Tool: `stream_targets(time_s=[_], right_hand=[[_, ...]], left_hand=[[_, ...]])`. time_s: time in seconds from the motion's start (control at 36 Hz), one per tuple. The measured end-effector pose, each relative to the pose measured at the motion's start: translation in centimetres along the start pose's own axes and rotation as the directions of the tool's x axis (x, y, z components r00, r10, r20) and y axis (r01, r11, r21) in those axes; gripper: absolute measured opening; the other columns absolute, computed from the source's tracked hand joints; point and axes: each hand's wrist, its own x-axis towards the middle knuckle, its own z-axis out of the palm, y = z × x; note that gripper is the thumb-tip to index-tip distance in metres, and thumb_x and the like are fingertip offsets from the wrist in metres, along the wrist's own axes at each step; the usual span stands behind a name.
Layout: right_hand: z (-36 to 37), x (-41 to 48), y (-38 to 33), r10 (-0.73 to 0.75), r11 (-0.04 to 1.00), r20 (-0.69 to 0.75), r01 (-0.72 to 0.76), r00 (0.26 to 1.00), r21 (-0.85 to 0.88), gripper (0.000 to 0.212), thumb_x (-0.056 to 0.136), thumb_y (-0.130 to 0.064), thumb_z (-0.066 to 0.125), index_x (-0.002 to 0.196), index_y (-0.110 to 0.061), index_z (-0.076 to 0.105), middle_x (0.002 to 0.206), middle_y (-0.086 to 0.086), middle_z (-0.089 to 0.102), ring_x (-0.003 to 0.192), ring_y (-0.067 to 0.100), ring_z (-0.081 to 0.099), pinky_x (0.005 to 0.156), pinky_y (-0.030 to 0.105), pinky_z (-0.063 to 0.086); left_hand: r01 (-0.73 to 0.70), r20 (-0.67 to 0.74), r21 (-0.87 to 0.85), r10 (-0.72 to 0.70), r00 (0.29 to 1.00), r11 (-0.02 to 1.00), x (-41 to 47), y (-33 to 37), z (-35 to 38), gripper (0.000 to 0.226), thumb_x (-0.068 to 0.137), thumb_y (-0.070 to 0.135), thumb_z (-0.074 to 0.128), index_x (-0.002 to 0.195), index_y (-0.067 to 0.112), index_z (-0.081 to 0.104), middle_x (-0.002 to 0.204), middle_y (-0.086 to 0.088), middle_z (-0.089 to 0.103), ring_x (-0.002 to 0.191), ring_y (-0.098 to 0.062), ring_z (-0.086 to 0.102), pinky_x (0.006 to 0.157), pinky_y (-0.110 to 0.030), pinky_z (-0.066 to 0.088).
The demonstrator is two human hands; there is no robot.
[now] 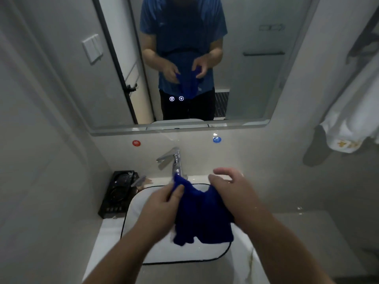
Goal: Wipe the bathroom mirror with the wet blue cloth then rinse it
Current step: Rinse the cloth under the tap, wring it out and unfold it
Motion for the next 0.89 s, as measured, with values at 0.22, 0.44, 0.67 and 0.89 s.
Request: stream_targets(time_s=[0.22, 0.44, 0.67, 0.89], right_hand=[[0.8, -0.5, 0.1, 0.013, 0.974, 0.363, -0.093, 0.932, 0.205, 0.048, 0.104, 0.010, 0.046, 0.127, -0.027, 0.066, 0.091, 0.014, 0.084, 0.077, 0.028, 0.081, 0.068, 0.035, 0.065], [-0.4, -0.5, 5.3, -0.092, 0.994, 0.095, 0.096, 0.991, -0.042, 0.056, 0.089, -0.060, 0.078, 0.139, -0.043, 0.060, 0.127, -0.011, 0.071, 0.112, 0.013, 0.071, 0.097, 0.035, 0.061], [-4.8, 1.2, 9.6, 0.201, 0.665, 0.588, -0.550, 0.783, 0.505, 0.048, 0.090, -0.041, 0.079, 0.126, -0.009, 0.080, 0.140, 0.023, 0.070, 0.125, 0.041, 0.071, 0.097, 0.048, 0.062], [-9.9, 8.9, 13.1, 0.262, 0.823, 0.323, -0.385, 0.910, 0.418, 0.063, 0.080, -0.028, 0.091, 0.135, -0.031, 0.061, 0.127, 0.018, 0.074, 0.107, 0.043, 0.078, 0.092, 0.054, 0.064]], left_hand=[[0.057, 0.104, -0.217, -0.035, 0.994, 0.974, -0.8, -0.1, 1.0, 0.037, 0.091, 0.051, 0.079, 0.115, 0.023, 0.078, 0.100, -0.007, 0.083, 0.097, -0.029, 0.080, 0.094, -0.060, 0.062], [0.162, 0.090, -0.293, -0.142, 0.986, 0.942, 0.0, 0.3, 2.5, 0.029, 0.108, 0.014, 0.053, 0.112, 0.022, 0.080, 0.100, -0.010, 0.083, 0.102, -0.038, 0.076, 0.096, -0.057, 0.060], [0.287, 0.061, -0.354, -0.284, 0.957, 0.890, 2.9, 0.3, 6.7, 0.028, 0.106, 0.024, 0.051, 0.102, 0.025, 0.079, 0.102, -0.012, 0.081, 0.099, -0.036, 0.075, 0.089, -0.057, 0.061], [0.339, 0.033, -0.048, -0.338, 0.941, 0.939, 7.6, -0.3, 13.2, 0.032, 0.110, 0.023, 0.043, 0.111, 0.042, 0.069, 0.109, 0.011, 0.076, 0.105, -0.016, 0.069, 0.098, -0.046, 0.058]])
